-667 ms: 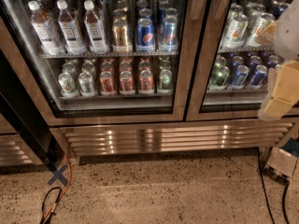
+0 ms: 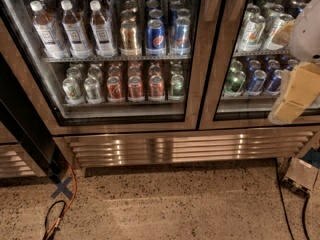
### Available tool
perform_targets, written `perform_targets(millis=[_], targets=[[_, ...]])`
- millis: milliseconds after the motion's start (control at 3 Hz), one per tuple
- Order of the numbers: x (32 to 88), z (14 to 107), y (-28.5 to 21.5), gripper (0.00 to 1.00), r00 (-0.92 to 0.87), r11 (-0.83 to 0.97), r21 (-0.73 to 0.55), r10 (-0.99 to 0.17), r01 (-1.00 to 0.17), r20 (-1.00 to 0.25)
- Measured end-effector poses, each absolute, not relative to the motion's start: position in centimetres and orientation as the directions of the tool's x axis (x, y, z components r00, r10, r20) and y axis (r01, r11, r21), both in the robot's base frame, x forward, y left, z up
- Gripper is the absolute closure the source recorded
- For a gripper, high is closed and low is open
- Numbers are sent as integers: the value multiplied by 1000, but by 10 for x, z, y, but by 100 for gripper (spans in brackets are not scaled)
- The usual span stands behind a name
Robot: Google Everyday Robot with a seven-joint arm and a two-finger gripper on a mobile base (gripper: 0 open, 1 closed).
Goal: Open left fridge door
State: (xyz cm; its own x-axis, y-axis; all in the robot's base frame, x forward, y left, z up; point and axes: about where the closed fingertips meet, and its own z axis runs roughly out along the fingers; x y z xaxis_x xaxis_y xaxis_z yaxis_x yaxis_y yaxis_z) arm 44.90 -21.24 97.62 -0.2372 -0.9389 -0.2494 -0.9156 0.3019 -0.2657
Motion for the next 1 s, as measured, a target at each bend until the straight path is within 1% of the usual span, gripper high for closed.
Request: perform_targets(millis=[333, 667, 1000], targets=[[495, 975, -194, 0, -242, 350, -272, -901, -897, -361], [559, 975, -161, 0, -197, 337, -275, -880, -900, -432], [559, 975, -161, 0, -197, 337, -275, -880, -900, -432]])
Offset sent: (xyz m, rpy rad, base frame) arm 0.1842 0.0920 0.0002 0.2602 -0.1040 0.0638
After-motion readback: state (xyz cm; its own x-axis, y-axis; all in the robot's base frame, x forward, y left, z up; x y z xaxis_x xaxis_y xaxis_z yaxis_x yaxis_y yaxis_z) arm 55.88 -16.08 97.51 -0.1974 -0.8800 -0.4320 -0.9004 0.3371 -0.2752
